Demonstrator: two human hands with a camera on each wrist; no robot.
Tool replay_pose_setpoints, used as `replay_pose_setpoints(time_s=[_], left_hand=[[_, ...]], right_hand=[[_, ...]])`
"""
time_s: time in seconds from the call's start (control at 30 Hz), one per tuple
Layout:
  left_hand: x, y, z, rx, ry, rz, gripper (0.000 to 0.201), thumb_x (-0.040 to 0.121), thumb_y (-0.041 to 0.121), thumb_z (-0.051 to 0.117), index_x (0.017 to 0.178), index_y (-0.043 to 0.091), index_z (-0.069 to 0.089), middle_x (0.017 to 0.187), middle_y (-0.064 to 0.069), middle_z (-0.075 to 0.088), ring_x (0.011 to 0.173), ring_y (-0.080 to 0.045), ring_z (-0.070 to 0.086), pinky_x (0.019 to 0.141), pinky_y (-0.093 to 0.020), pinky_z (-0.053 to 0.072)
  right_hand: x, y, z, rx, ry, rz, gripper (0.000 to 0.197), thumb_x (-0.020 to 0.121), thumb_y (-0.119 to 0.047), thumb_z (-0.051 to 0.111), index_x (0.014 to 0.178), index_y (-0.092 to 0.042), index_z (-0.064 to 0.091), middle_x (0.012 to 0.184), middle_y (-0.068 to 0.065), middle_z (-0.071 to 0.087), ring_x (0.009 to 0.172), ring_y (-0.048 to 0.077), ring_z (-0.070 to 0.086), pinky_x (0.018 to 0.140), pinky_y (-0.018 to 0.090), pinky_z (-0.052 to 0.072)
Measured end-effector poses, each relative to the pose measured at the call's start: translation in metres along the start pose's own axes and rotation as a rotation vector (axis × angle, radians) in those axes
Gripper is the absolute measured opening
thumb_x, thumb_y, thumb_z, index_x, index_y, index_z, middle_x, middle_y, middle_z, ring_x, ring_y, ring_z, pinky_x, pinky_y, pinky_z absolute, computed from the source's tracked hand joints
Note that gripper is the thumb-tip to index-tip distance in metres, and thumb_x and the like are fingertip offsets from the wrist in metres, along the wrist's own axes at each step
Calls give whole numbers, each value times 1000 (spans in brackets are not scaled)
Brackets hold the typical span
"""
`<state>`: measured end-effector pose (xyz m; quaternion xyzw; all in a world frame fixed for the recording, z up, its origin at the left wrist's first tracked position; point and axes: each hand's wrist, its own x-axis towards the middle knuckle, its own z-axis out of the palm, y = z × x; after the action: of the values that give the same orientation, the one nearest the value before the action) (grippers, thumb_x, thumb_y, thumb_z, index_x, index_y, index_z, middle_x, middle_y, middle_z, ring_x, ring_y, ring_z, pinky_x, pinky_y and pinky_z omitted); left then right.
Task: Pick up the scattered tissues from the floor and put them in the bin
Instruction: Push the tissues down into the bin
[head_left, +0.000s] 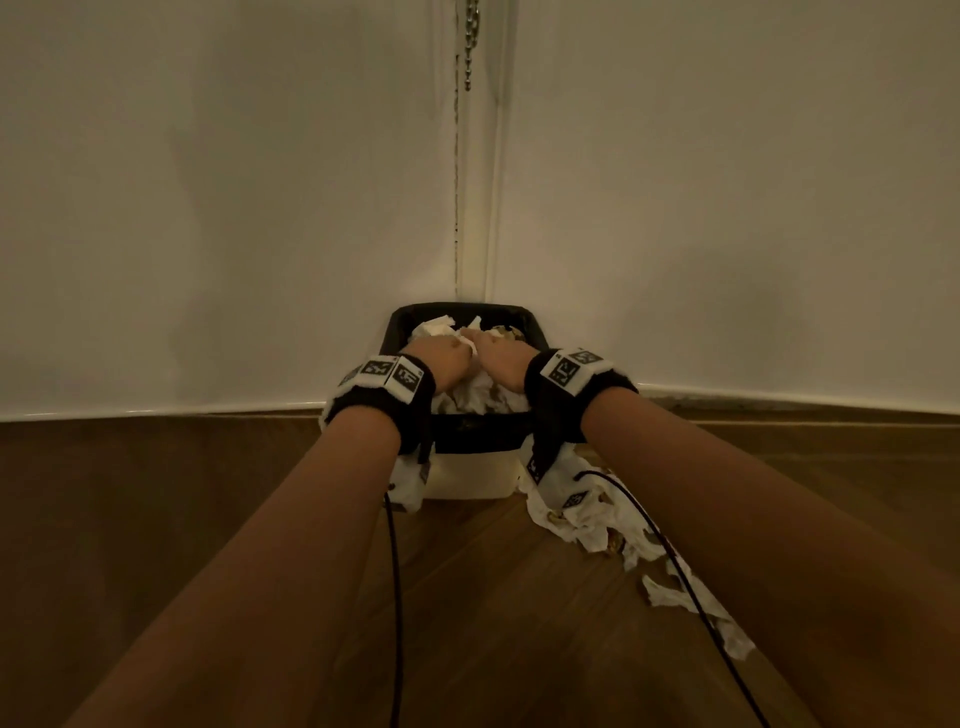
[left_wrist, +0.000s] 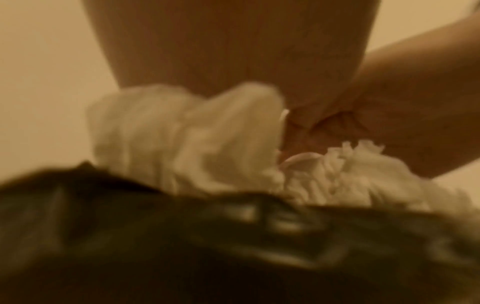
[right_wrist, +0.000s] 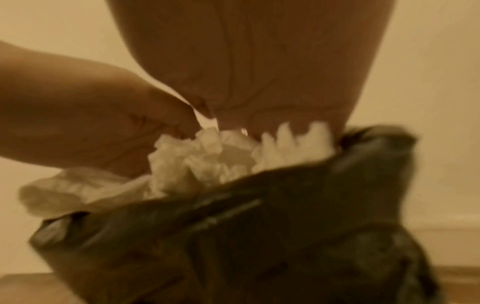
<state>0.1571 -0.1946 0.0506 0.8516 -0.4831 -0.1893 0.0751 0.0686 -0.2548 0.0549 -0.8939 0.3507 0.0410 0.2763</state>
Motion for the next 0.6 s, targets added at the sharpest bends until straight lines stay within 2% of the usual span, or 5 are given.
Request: replay_pose_setpoints(time_s=[0.13,0.23,0.37,0.5,0.6], left_hand=[[-18,7,5,-209,313,-37,40,94,40,33,127,21,45,126,-7,54,114,-28,51,99,-46,33],[-28,25,11,-307,543,8,35,91,38,38,122,25,49,124,-3,53,114,-25,49,98,-46,31],[-40,57,11,-353,751,185,32,88,31,47,119,25,52,115,-1,57,111,-21,49,95,-41,35],[-50,104,22,-459,696,448,34,84,24,51,118,21,54,101,-2,56,97,-20,51,83,-36,45],[-49,131,47,-474,547,515,33,86,22,50,119,23,50,97,3,52,81,-14,49,73,-31,46]], right_hand=[[-20,10,-5,180,142,-55,47,102,-30,13,149,-24,18,151,12,32,138,28,30,116,35,21],[-35,20,-5,122,357,-76,44,100,-31,23,143,-27,34,142,8,46,127,30,43,107,44,33],[-52,42,-10,144,626,-114,36,97,-30,36,128,-22,50,125,7,57,111,27,48,95,40,40],[-66,88,-15,179,705,-39,35,86,-19,52,121,-20,53,113,6,59,103,24,50,86,35,42],[-76,132,-9,240,677,111,36,84,-16,55,120,-21,54,110,6,60,102,24,53,84,33,44]])
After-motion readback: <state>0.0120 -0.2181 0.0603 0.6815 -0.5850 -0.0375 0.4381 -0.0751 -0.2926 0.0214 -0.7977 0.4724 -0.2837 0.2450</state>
